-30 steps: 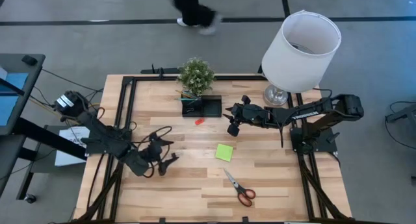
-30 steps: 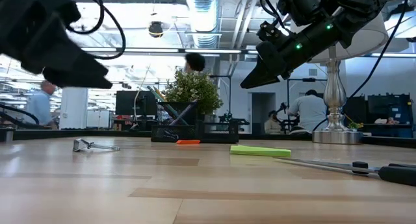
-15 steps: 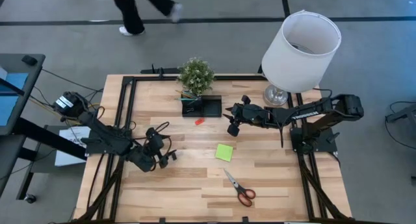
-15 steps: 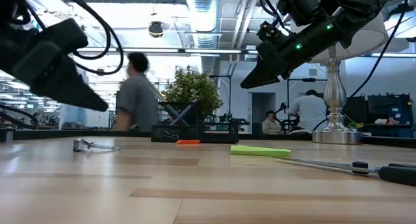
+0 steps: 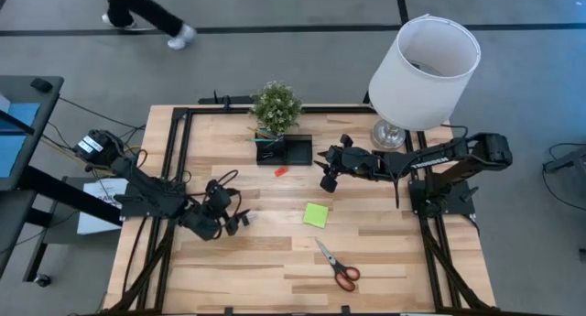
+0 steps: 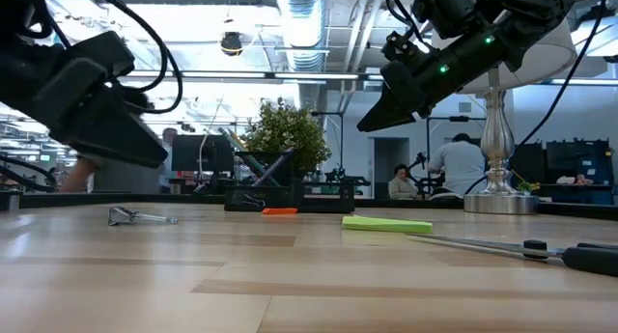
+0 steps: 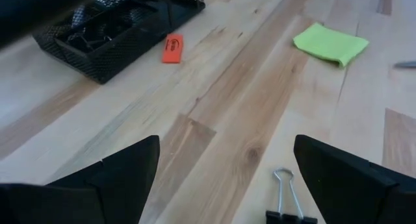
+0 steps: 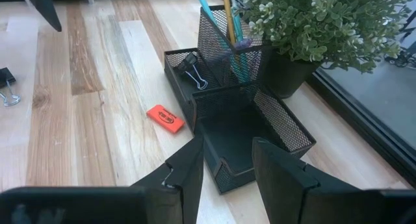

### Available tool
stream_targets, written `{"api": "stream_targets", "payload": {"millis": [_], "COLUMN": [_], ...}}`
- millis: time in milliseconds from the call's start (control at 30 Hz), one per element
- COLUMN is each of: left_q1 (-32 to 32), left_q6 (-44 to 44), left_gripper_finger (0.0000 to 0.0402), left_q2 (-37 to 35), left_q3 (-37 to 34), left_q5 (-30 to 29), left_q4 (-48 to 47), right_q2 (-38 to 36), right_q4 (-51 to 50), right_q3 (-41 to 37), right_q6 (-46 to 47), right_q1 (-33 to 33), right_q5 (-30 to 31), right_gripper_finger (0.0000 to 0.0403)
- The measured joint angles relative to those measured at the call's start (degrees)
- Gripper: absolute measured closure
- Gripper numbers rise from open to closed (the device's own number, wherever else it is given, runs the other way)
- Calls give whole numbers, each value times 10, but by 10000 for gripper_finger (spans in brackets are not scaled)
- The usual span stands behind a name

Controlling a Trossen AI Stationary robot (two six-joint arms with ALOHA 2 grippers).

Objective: Pick and place office supplies into organizer
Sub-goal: Put the black binder clip into the black organizer

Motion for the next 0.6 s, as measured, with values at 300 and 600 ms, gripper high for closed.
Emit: {"api": "stream_targets", "payload": {"millis": [300, 600], "left_q1": [10, 10], "left_q6": [21, -23], "left_gripper_finger": [52, 52], "left_q2": [0, 0], "left_q3": [0, 0], "left_q5": [8, 24], "left_q4": [0, 0], "right_q2": [0, 0], "right_q4": [0, 0], "right_q3": [0, 0], "right_q6": [0, 0], "right_q1": [0, 0], "right_q5": [0, 0], "right_gripper_finger": [276, 276]}}
